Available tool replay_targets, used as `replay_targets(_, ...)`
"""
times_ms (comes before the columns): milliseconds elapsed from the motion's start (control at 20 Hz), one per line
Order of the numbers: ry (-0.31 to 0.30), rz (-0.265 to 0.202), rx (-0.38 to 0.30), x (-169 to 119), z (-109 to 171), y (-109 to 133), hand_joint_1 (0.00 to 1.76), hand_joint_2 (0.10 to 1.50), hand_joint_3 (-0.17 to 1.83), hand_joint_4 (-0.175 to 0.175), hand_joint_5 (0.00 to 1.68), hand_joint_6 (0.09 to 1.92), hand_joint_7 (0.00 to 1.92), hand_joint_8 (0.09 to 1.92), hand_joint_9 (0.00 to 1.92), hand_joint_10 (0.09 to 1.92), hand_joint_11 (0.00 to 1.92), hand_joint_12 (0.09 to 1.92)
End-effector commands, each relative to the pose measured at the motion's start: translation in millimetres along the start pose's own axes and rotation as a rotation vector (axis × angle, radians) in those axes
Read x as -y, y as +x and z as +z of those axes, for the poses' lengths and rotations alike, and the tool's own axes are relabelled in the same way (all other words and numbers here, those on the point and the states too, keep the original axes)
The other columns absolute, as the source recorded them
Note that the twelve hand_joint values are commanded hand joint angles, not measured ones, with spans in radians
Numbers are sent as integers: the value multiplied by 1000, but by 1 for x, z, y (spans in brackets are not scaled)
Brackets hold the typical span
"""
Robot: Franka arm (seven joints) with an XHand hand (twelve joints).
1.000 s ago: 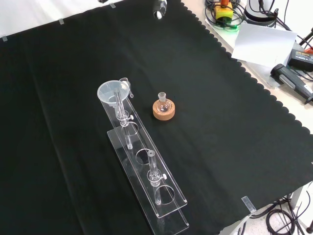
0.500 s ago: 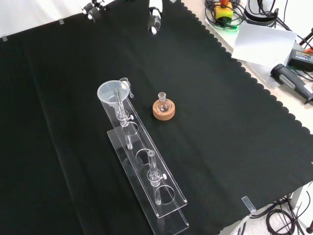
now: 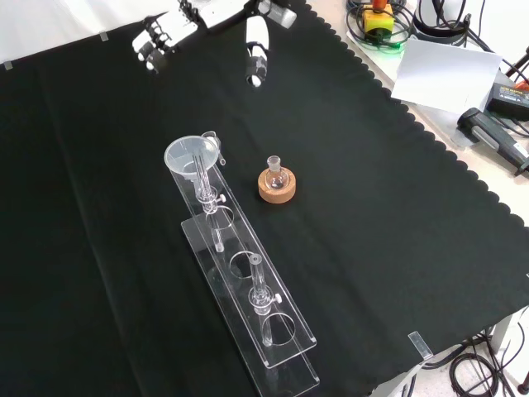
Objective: Pick up the funnel from the transparent funnel stand.
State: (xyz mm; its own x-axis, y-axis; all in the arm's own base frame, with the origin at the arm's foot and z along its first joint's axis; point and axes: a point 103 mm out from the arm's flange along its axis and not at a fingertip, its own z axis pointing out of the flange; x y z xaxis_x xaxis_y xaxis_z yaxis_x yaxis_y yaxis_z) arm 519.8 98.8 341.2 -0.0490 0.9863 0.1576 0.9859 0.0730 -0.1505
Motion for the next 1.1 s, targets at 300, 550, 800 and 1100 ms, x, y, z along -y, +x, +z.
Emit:
replay_targets(300,49,-6,-13,-28,25,16,227,622,14,74,0,87,0,87,0,87,0,87)
replay_targets(550,61,10,-26,-41,36,19,234,626,15,71,0,87,0,87,0,87,0,87)
replay_targets(800,83,34,-36,-52,46,17,238,628,16,69,0,87,0,87,0,87,0,87)
replay_targets(1100,103,49,-50,-68,58,15,241,630,16,68,0,87,0,87,0,87,0,87)
